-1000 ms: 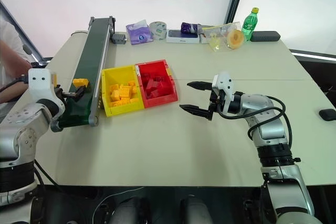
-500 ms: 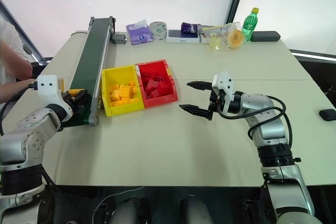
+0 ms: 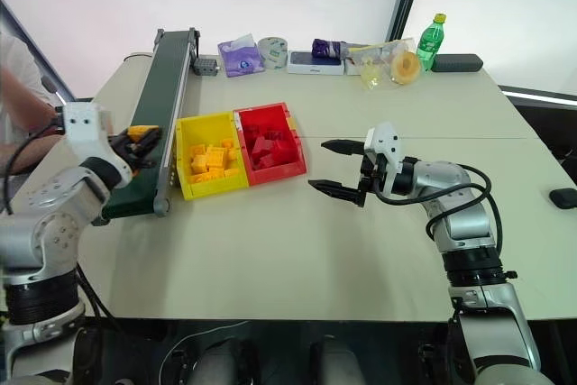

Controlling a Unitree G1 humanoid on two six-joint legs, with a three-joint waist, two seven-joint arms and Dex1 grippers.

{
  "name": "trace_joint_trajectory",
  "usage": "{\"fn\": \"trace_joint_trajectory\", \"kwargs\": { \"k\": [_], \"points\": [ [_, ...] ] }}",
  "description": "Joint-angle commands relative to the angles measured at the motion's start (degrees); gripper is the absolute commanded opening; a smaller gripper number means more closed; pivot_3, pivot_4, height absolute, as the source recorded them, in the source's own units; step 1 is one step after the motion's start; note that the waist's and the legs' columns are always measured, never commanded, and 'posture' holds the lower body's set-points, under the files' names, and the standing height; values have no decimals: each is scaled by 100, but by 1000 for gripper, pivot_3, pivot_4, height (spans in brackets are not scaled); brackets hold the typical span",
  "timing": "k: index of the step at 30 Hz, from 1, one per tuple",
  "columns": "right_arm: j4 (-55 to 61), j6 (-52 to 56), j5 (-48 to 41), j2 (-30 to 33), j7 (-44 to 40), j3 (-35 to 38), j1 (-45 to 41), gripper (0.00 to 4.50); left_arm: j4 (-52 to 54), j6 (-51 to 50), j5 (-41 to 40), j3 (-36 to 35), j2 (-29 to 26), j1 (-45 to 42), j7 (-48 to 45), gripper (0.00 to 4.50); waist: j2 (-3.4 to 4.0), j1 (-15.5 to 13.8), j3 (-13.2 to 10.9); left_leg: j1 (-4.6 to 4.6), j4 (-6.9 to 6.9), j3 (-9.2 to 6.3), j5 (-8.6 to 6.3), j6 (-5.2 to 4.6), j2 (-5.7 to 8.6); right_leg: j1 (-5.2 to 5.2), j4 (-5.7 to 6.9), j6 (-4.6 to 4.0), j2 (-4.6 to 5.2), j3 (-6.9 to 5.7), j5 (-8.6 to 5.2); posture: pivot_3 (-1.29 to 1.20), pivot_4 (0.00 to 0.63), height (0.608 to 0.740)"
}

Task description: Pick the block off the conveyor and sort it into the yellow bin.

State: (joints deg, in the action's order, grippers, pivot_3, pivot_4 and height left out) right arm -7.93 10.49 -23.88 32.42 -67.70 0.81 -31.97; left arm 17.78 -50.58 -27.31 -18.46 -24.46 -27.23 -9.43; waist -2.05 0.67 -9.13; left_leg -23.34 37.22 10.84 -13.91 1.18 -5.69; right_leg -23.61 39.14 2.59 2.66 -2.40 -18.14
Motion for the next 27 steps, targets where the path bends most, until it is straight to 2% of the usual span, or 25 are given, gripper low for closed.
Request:
{"fn": "trace_joint_trajectory", "kwargs": {
  "k": [1, 6, 13, 15, 16, 19, 20, 25, 27],
  "points": [
    [281, -34, -116, 26, 83, 164, -25, 4500, -278, 348, 389, 551, 364, -464, 315, 1333, 0, -10, 0, 1, 1, 0, 0, 0, 1, 1, 0, 0, 0, 0, 0, 0, 150, 740],
    [401, 10, -131, 54, 158, 186, 31, 4500, -912, 568, 723, 923, 632, -791, 364, 1333, 0, 27, 0, 0, 2, 0, 0, 0, 6, 0, 0, 1, -4, 1, 0, 0, 150, 740],
    [550, 71, -163, 106, 235, 232, 134, 4500, -1319, 774, 923, 962, 622, -935, 297, 1333, 1, 17, -1, 0, 0, 1, 1, 2, 2, -4, 0, 0, -9, 1, 0, 0, 150, 740],
    [595, 82, -166, 116, 247, 241, 186, 4500, -1370, 811, 913, 929, 677, -966, 309, 2361, 1, -5, -1, 0, 1, 1, 1, 1, 3, -3, 1, 0, -8, 1, 0, 0, 150, 740],
    [608, 90, -171, 117, 254, 246, 198, 4500, -1388, 819, 909, 916, 701, -978, 318, 2679, 1, -10, -1, 0, 2, 0, 1, 2, 3, -2, 0, 0, -8, 0, 0, 0, 150, 740],
    [607, 93, -168, 120, 258, 243, 200, 4500, -1402, 822, 811, 778, 747, -1023, 292, 4110, 1, -4, -1, -1, 3, 0, 1, 1, 4, -1, 1, 1, -8, 0, 0, 0, 150, 740],
    [597, 92, -166, 118, 256, 236, 191, 4500, -1376, 789, 776, 715, 758, -1045, 312, 4458, 1, 2, -1, -1, 3, 0, 1, 1, 5, -1, 1, 1, -8, 0, 0, 0, 150, 740],
    [554, 89, -179, 119, 253, 214, 154, 4500, -784, 632, 447, 471, 555, -851, 11, 4458, 1, 27, -1, -1, 2, 0, 1, 2, 2, -3, 1, 1, -9, 0, 0, 0, 150, 740],
    [534, 76, -183, 132, 232, 214, 164, 4500, -532, 508, 462, 429, 252, -623, -129, 4458, 1, 39, -1, 0, 1, 1, 2, 2, 1, -3, 1, 1, -9, 1, 0, 0, 150, 740]
  ]
}}
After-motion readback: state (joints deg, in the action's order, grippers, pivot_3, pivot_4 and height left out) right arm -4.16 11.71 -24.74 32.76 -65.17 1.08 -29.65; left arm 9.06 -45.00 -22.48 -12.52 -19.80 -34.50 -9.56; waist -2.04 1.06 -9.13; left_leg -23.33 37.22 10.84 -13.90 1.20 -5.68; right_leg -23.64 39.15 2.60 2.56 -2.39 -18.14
